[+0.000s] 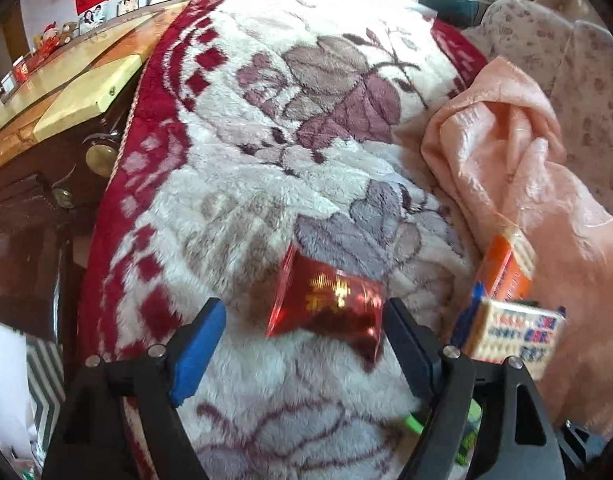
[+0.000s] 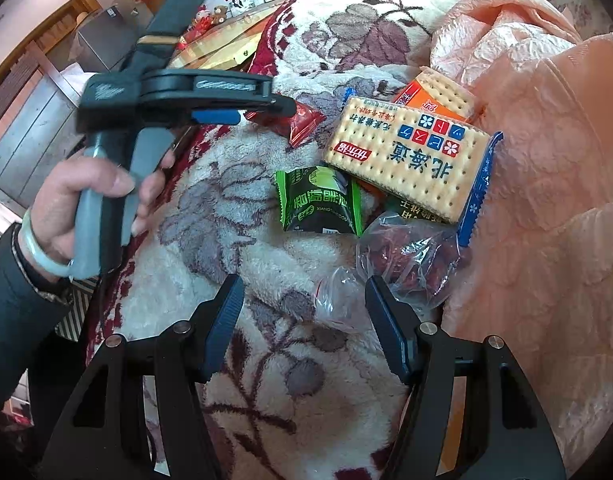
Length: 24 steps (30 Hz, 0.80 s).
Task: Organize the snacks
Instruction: 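Grasp the red candy packet with the left gripper while the right gripper grasps a green packet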
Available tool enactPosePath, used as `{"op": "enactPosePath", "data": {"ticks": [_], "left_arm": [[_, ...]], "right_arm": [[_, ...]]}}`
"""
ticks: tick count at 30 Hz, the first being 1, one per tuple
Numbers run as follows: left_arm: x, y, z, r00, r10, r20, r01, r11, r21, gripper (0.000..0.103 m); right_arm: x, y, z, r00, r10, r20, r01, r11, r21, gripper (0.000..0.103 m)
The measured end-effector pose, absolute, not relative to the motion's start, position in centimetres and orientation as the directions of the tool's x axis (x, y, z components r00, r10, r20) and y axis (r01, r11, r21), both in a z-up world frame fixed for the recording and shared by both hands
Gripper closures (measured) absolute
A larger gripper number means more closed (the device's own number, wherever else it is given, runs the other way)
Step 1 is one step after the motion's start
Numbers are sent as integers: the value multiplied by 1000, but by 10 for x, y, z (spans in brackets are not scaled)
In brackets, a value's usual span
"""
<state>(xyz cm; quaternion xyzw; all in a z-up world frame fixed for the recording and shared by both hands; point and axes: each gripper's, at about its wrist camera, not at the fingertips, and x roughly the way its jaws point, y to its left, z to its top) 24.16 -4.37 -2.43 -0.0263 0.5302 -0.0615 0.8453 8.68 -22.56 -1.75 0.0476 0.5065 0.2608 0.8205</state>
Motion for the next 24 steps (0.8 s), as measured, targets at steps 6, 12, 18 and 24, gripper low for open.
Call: {"op": "enactPosePath", "data": {"ticks": [6,12,18,24], "left_arm": [[252,-70,-38,400,-69,-914,172,985,1,21],[249,-55,-34,428,-155,-890,149,984,-100,47],[227,-35,-29,449,-159,-879,99,987,-127,48],[187,-16,-18,479,-146,-866,40,989,-144,48]], "right_arm": [[88,-226,-18,349,481,-804,-379,857,348,39],[88,-226,-18,354,481,-802,-384,857,344,39],[89,-226,-11,392,475,-788,-384,863,329,39],[104,-211,-6,410,461,-787,-409,864,293,40]]}}
